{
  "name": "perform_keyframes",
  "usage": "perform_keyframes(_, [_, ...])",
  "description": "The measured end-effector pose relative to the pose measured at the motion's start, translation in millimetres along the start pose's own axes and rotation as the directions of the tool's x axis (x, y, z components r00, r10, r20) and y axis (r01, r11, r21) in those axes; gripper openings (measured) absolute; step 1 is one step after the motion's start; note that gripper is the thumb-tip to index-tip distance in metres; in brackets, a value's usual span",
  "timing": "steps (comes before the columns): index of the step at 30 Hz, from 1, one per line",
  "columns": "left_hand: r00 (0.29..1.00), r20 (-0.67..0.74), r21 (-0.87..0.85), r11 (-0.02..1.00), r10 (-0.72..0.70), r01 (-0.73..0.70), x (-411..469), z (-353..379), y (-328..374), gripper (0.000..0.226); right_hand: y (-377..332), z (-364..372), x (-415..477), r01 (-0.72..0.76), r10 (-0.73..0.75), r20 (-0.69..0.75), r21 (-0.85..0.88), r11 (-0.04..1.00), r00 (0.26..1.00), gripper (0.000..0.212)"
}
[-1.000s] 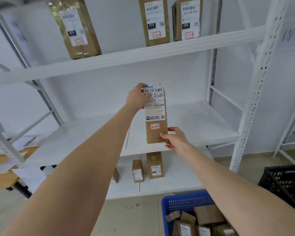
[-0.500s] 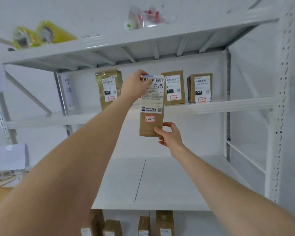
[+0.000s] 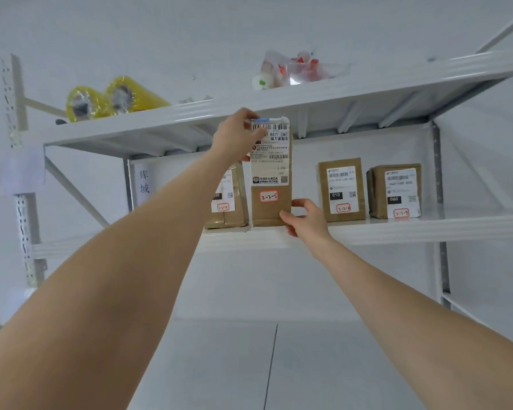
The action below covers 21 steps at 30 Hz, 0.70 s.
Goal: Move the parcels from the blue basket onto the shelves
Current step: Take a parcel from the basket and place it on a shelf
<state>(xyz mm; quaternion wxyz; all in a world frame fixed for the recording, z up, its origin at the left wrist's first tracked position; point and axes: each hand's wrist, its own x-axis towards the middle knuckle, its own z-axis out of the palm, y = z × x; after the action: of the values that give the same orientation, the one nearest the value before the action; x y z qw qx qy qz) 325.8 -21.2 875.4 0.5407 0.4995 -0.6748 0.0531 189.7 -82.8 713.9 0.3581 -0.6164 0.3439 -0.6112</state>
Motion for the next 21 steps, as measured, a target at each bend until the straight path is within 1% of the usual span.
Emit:
perform_keyframes(3, [0.999, 0.045, 0.006, 1.000, 0.013, -0.013, 19, -6, -30, 0.032, 6, 24, 23, 0.016, -0.016, -0.001, -0.097, 0.995, 1.000, 0.032])
perform_keyframes(7, [0.991, 0.127, 0.026, 0.998, 0.051, -0.054, 39, -6, -66, 0.050, 14, 47, 51, 0.008, -0.003, 0.020, -0.277, 0.961, 1.000, 0.040])
perform_keyframes(10, [0.987, 0.152, 0.038, 0.998, 0.049, -0.056, 50, 5, -88, 0.053, 19, 56, 64, 0.003, 0.006, 0.021, -0.410, 0.912, 1.000, 0.051])
perform_keyframes(12, [0.986, 0.162, 0.008, 0.999, 0.043, -0.045, 55, 12, -101, 0.053, 26, 60, 71, 0.009, -0.007, 0.005, -0.485, 0.874, 1.000, 0.055])
perform_keyframes(14, [0.985, 0.168, -0.015, 0.999, 0.031, -0.029, 61, 18, -111, 0.052, 31, 64, 77, 0.010, -0.015, -0.004, -0.557, 0.830, 1.000, 0.054])
perform_keyframes(17, [0.984, 0.175, -0.029, 0.999, 0.023, -0.018, 68, 24, -122, 0.051, 35, 69, 83, -0.003, -0.008, -0.014, -0.676, 0.737, 1.000, 0.052])
perform_keyframes(21, [0.982, 0.190, -0.035, 0.999, 0.011, -0.004, 74, 33, -133, 0.051, 41, 75, 85, -0.038, 0.014, -0.037, -0.784, 0.620, 0.999, 0.050])
